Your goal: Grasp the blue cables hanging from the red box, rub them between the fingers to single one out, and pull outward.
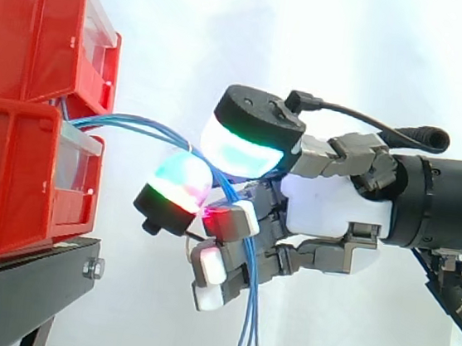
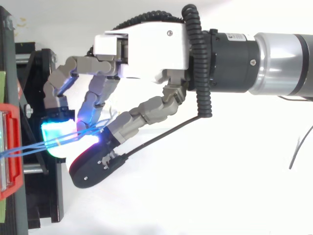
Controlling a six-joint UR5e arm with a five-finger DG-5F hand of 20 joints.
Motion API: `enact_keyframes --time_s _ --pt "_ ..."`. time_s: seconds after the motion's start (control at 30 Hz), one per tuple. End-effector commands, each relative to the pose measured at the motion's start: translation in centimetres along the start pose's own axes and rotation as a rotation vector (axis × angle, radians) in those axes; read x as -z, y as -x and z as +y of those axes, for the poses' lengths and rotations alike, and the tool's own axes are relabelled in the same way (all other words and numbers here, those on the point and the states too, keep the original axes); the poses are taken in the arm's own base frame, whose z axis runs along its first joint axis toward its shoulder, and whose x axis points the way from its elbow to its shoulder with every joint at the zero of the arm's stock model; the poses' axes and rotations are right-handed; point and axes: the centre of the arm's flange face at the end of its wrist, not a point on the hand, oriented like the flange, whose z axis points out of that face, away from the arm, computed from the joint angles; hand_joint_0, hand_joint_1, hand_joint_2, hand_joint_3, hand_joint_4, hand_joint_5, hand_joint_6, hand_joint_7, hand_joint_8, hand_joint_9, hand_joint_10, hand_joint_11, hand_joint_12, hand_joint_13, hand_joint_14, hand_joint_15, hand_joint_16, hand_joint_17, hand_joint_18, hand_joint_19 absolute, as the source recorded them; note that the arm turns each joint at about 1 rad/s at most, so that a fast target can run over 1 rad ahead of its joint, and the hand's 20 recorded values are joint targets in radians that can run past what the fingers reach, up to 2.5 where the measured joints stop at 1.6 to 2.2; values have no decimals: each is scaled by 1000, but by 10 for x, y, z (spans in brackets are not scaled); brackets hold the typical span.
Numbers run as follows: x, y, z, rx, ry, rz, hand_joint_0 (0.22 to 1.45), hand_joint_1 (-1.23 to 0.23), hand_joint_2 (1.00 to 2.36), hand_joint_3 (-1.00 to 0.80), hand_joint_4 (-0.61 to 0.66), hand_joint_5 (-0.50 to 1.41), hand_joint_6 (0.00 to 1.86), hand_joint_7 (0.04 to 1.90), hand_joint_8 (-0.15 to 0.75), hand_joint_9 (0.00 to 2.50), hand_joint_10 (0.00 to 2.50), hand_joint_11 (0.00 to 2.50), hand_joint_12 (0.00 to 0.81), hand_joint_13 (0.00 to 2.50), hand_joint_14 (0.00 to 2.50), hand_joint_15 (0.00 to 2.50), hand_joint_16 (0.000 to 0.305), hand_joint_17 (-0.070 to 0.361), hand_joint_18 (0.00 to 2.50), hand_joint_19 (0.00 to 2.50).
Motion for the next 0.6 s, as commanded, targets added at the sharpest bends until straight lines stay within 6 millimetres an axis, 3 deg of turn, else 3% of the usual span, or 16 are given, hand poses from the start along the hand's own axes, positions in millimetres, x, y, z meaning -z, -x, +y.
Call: enact_keyframes --time_s 0.0,0.33,0.57 --pt "0 1 2 -9 -3 0 576 -762 1000 -500 138 -156 887 909 308 1167 20 1000 383 981 23 607 51 114 744 564" --pt "-2 -1 6 -9 -1 0 555 -653 1000 -497 129 -141 868 947 314 1227 21 974 388 1013 21 606 51 115 768 561" --pt "-1 -1 5 -9 -7 0 597 -701 1015 -232 116 -137 893 981 325 1253 20 982 396 1030 20 604 52 118 792 554"
